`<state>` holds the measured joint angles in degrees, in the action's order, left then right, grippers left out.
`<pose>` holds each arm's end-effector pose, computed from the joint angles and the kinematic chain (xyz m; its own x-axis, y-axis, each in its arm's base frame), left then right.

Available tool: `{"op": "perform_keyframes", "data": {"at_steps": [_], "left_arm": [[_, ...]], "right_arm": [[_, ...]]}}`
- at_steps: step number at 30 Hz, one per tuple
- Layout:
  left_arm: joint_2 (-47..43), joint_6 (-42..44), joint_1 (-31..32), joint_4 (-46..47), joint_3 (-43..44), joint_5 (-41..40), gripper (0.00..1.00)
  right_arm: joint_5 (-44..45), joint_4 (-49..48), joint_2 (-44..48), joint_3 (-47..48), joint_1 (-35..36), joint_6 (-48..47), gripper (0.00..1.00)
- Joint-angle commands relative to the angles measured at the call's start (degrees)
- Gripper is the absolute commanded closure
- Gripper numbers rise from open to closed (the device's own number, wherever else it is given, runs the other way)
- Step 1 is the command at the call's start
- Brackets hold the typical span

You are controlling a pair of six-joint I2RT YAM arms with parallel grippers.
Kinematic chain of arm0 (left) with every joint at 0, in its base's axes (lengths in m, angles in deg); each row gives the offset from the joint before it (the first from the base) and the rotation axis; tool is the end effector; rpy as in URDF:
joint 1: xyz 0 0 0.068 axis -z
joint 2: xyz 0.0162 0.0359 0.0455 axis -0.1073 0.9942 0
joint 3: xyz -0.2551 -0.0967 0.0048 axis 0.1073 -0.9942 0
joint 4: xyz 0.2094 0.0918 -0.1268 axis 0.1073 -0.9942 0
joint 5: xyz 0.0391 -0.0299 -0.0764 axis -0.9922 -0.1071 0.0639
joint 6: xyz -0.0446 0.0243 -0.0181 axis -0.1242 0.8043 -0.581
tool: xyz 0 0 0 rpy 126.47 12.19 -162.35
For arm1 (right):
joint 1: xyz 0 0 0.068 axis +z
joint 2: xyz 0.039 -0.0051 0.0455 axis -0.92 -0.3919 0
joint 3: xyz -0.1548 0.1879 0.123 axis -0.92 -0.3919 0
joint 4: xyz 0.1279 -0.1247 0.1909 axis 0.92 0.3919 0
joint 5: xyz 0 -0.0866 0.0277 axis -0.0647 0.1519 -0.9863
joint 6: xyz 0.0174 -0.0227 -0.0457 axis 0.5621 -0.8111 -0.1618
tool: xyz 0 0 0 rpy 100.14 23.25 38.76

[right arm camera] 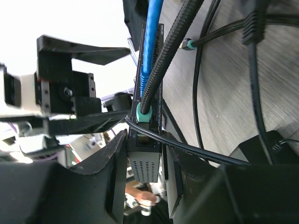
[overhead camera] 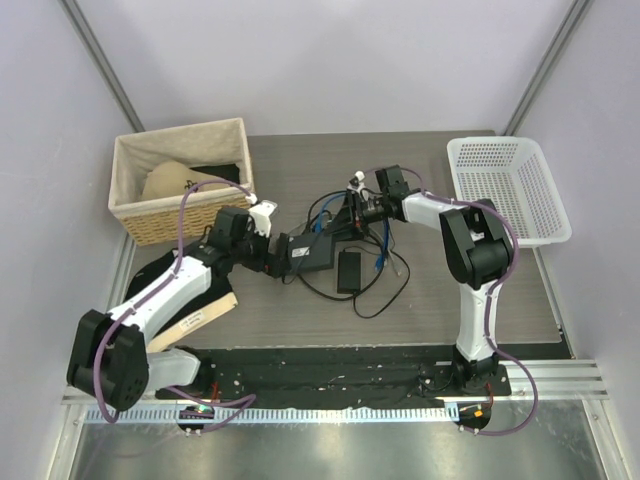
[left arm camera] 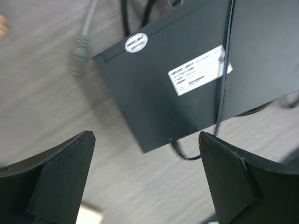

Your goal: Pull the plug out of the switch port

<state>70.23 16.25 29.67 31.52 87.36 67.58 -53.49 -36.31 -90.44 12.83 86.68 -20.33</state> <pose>0.2331 -0.1102 0.2298 -0.6782 0.2341 -0.6965 0.4982 0.8433 -0.2016 0.3871 0.1732 0.1570 -0.9983 -0.0453 0.0362 0.0193 0.3291 0.9441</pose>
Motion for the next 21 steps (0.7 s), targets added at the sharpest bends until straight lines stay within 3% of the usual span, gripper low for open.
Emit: {"op": "perform_keyframes", "data": {"at_steps": [1,8,11,16,21], "left_arm": [[-1.13,-18.49,-2.58,4.13,-0.41,8.41,0.0],[2.12,-29.66,-9.79,11.86,-3.66,19.93,0.0],[3.88,-31.95,-9.8,17.04,-4.89,23.97,0.0],[7.39,-32.04,-9.71,21.69,-5.33,27.94,0.01],[10.9,-34.59,-9.36,28.91,-6.48,34.16,0.08]], "right_arm": [[-7.69,-0.1,6.85,0.53,-0.5,-7.94,0.99],[-9.1,9.91,11.68,-1.23,-1.12,-26.48,0.99],[-10.32,14.48,12.48,-1.41,-1.11,-32.03,0.99],[-11.56,20.29,12.74,-1.15,-0.85,-36.88,0.99],[-12.18,21.17,13.1,-1.24,0.2,-37.86,0.99]]}}
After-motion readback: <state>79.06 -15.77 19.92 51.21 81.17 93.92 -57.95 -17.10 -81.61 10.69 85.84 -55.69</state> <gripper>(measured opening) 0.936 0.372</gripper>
